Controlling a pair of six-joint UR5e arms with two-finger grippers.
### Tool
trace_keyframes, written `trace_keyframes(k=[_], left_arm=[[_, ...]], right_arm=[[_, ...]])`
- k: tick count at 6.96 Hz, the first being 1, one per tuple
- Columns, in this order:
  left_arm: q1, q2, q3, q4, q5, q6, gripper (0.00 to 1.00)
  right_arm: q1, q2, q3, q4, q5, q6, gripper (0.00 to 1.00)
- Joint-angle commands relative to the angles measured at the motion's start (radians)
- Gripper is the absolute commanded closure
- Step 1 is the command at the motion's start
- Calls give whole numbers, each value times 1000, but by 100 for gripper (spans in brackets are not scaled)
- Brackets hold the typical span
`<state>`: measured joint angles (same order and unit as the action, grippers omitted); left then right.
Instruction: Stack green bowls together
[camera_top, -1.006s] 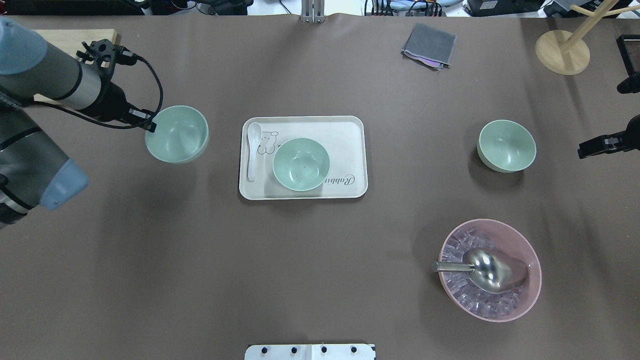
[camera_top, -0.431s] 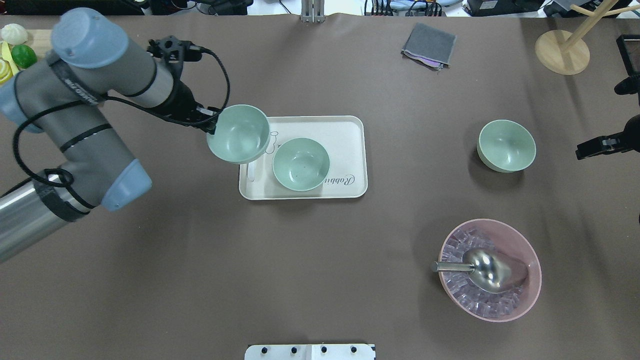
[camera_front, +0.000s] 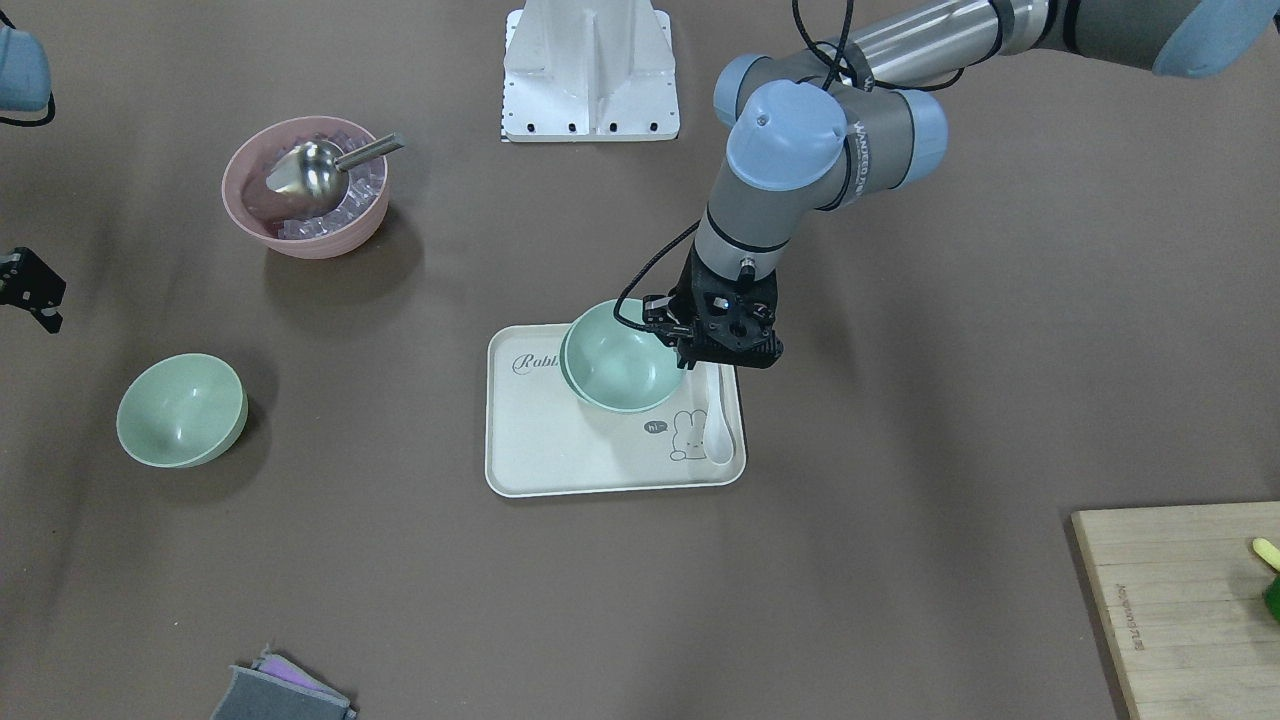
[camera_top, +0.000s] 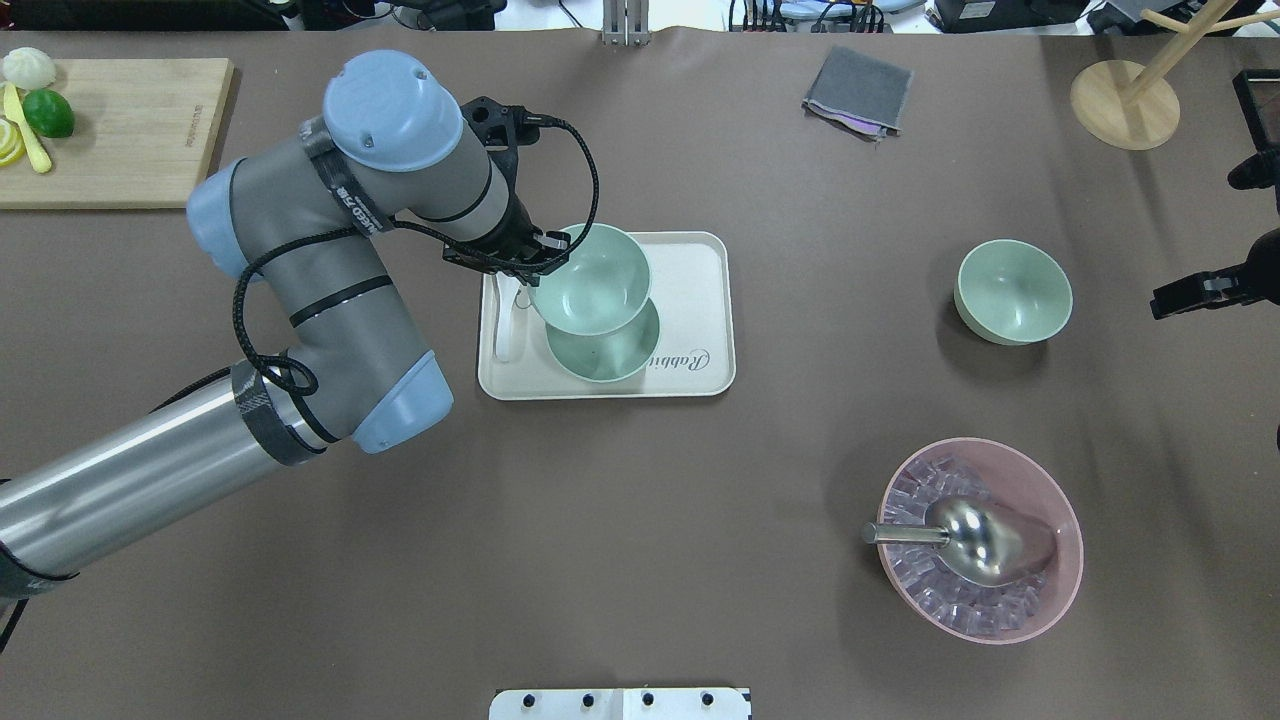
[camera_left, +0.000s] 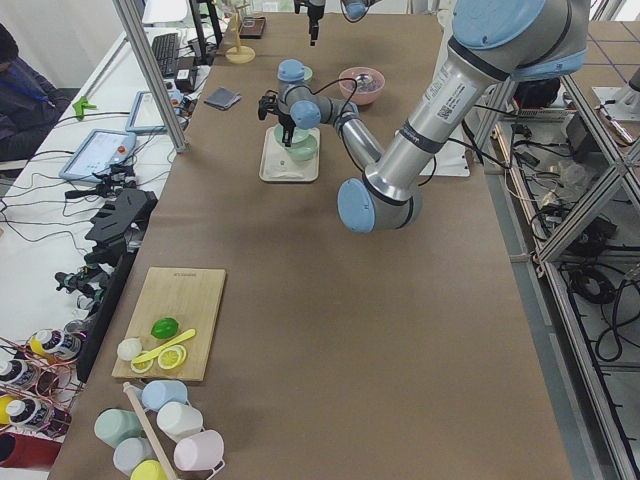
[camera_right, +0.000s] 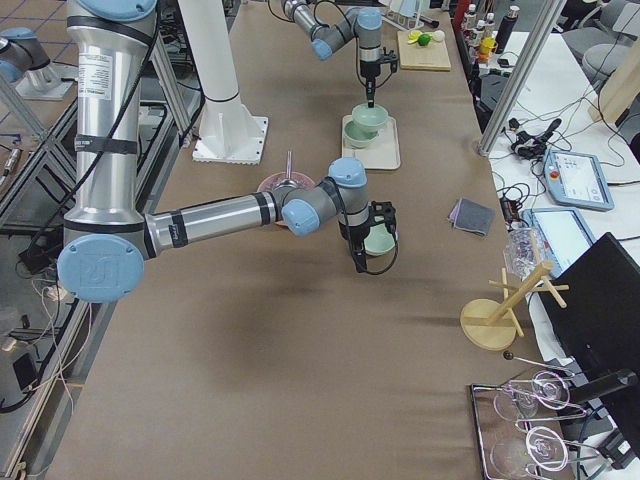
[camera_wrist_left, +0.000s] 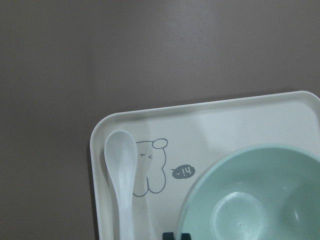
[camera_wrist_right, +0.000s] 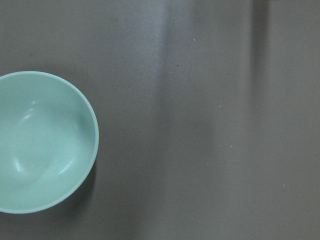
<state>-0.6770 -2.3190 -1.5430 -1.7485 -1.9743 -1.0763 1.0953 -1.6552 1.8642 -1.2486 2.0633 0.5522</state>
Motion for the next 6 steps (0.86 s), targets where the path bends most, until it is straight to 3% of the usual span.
trace_keyframes(k=[1, 6], left_arm=[[37, 0, 6, -5, 31, -39, 100], [48, 9, 21, -34, 35, -37, 100]], right_arm=[[0, 2, 3, 0, 0, 0, 0], [0, 2, 6, 0, 0, -1, 0]])
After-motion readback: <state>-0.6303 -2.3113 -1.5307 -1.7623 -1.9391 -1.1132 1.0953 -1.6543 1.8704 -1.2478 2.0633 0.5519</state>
